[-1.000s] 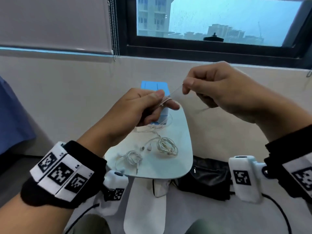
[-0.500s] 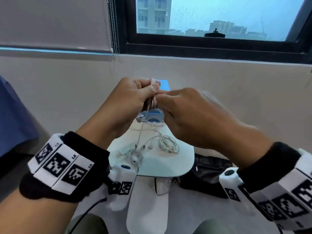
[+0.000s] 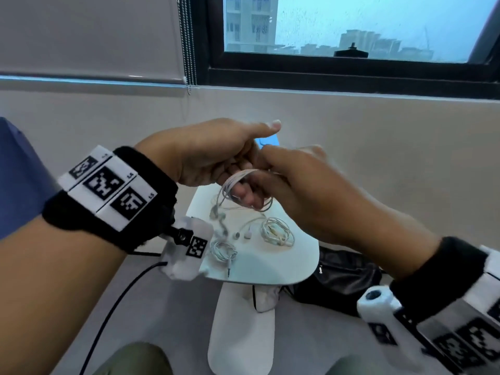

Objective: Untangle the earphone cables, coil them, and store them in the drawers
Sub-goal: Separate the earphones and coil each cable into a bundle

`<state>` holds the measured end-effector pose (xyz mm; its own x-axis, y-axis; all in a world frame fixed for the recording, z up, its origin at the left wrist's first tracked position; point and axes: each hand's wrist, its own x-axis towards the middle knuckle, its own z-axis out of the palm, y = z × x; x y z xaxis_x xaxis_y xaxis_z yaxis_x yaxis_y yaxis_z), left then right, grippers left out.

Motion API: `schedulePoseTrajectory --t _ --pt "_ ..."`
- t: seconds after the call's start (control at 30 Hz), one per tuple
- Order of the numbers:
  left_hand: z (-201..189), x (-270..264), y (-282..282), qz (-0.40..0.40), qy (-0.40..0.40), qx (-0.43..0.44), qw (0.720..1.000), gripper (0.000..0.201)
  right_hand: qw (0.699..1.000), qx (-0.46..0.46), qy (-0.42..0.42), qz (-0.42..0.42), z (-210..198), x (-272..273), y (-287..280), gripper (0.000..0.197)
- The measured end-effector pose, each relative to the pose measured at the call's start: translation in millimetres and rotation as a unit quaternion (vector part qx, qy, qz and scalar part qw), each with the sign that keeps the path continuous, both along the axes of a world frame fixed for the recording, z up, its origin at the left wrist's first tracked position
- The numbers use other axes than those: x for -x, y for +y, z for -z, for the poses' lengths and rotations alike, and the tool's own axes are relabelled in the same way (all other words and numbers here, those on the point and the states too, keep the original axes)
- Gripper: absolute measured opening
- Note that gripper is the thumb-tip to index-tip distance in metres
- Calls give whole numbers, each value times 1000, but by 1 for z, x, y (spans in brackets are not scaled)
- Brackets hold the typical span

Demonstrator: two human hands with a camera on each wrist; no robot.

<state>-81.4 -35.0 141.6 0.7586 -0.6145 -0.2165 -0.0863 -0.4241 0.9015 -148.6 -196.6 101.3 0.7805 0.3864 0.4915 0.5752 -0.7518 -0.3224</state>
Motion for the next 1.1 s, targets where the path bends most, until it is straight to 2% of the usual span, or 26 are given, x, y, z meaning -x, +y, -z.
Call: schedulePoseTrajectory --t 0.07,0.13,0.2,0.27,0.33,0.4,0.47,0.53,0.6,0.67,0.73,0.8,0.83,0.9,0.93,0.97,1.0,1.03,1.1 --pt "8 -1 7 -33 -14 80 996 55 995 -93 2 32 6 -6 -4 27" --pt "20 2 14 -33 -20 150 988 34 982 -172 58 50 12 -11 -6 29" --pt "35 7 17 -32 -20 202 979 29 954 -266 129 42 16 -14 -7 28" --pt "47 11 18 -56 -27 247 967 26 915 -352 197 17 19 -17 -7 27" --pt "53 15 17 -93 -41 284 953 17 891 -388 237 -12 21 -19 -7 26" --pt "57 18 16 -119 -50 316 940 14 888 -385 250 -23 23 -21 -8 24" --pt "59 19 14 -143 -68 331 930 15 904 -354 240 -14 23 -24 -12 20" --pt "60 20 14 -160 -87 327 927 10 949 -253 186 16 18 -25 -18 13" --pt "60 21 13 -167 -92 316 929 7 988 -111 92 59 9 -23 -23 10" --pt "61 20 12 -165 -75 304 935 7 995 -23 15 95 3 -21 -25 10" --pt "66 18 8 -153 -29 309 938 5 989 46 -41 136 5 -21 -24 8" --pt "75 15 3 -146 12 322 935 3 985 58 -58 150 16 -28 -23 7" --pt "80 15 0 -147 28 330 932 3 989 34 -49 138 23 -31 -21 9" --pt "91 14 -5 -153 49 349 923 10 991 -93 22 94 38 -38 -20 17" --pt "95 15 -7 -161 52 357 919 11 975 -194 85 69 43 -39 -18 16" --pt "98 15 -9 -170 46 363 915 8 942 -297 152 44 47 -39 -16 12" --pt "100 15 -10 -182 29 361 914 8 896 -388 214 21 51 -37 -12 8" --pt "103 14 -12 -194 3 353 915 12 852 -454 260 9 54 -35 -9 8" --pt "105 14 -14 -213 -69 325 919 16 785 -531 318 -1 56 -33 -4 6"
